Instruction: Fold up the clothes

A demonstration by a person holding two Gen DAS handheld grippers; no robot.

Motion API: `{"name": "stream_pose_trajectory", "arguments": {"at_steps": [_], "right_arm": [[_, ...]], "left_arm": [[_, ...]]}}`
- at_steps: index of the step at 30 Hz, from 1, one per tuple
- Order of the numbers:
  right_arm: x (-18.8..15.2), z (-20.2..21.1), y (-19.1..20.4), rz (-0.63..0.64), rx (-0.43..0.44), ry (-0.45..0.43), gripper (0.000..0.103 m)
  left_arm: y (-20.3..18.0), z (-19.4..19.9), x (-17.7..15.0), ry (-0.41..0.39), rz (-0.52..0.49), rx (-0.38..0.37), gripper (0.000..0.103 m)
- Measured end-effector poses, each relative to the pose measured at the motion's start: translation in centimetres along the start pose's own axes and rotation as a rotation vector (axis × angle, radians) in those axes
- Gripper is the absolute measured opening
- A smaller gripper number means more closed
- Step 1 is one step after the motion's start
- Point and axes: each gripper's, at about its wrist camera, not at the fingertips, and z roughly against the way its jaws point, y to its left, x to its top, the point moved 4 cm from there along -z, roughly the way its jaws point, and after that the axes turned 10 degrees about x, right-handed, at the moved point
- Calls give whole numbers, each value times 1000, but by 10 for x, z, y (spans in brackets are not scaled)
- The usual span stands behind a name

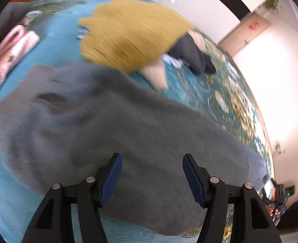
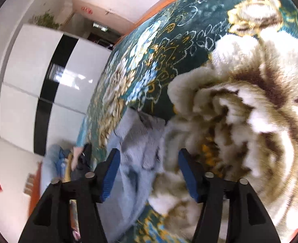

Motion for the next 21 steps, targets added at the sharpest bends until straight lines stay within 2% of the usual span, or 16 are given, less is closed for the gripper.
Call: {"name": "stream_pose_trajectory", "arguments": {"at_steps": [3, 8, 10, 11, 12, 16, 21], "right_arm": [[6, -12, 0, -40, 21, -7, 64], [12, -24, -2, -65, -22, -47, 63], [14, -26, -1, -76, -27, -57, 51], [15, -27, -2, -78, -43, -48, 36], [14, -28, -2, -84, -58, -41, 27], [11, -26, 11, -56, -91, -52, 16], [2, -21, 83, 159, -122, -58, 14]], "left_arm": [[22, 10, 7, -20, 50, 12, 68], [58, 17, 9, 2, 139, -8, 68], [66, 19, 10, -1, 153, -10, 68], [70, 20, 10, -1, 159, -11, 68], [74, 20, 10, 1, 166, -18, 68], [87, 19, 11, 14, 188, -49, 68], [104, 15, 14, 36, 233, -107, 68]]}}
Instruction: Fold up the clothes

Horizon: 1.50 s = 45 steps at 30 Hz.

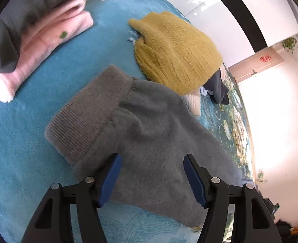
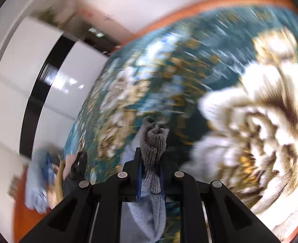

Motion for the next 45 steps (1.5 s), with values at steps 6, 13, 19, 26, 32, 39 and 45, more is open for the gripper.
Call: {"name": "stream_pose_trajectory", "arguments": {"at_steps": [6, 13, 19, 26, 32, 39, 45], "right_arm": [[-27, 4, 128, 361, 37, 28, 14], [-128, -25, 227, 626, 133, 140, 14], [-221, -70, 253, 793, 130, 288, 14], [-300, -91, 242, 873, 104, 395, 14], [-341, -95, 233, 977, 69, 431, 14], [-363, -94, 228, 950, 81, 442, 14], [-384, -103, 226, 973, 69, 469, 14]], "left_arm": [[8, 7, 6, -3, 5, -56, 68], [12, 22, 9, -30, -36, -86, 68], [25, 29, 13, -42, -33, -102, 68], [42, 32, 13, -58, -20, -94, 68], [51, 35, 14, -64, -13, -98, 68], [56, 36, 14, -68, -3, -82, 68], [55, 37, 13, -68, -9, -72, 68]]}}
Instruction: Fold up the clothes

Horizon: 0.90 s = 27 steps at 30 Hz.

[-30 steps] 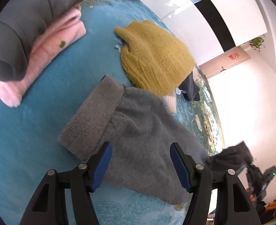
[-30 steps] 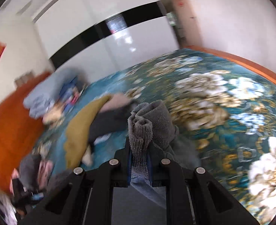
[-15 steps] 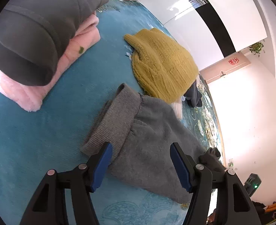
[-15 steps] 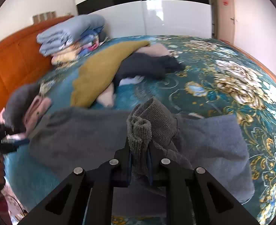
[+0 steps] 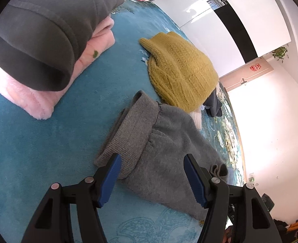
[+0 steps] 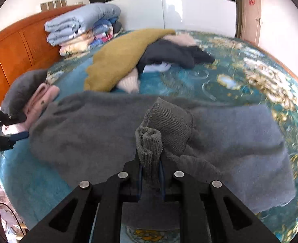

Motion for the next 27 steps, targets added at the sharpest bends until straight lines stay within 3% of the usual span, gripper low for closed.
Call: {"name": "stream_pose_trajectory", "arguments": {"at_steps": [7, 14, 19, 24, 27], "right_arm": [[6, 8, 4, -32, 44, -47, 14], [-8, -18, 14, -2, 22, 12, 16], [-6, -8, 19, 10, 65, -3, 28], [-13, 28, 15, -11, 258, -67, 43], [-14, 52, -20, -78, 185, -137, 47]], "left_arm": [[-1, 0, -1, -3, 1, 12, 68], [-6, 1, -2, -8, -16, 33, 68], [-26, -2, -7, -31, -80, 69, 68], [-56, -9, -16, -48, -176, 113, 68], [-89, -18, -29, -24, -261, 79, 68]]}}
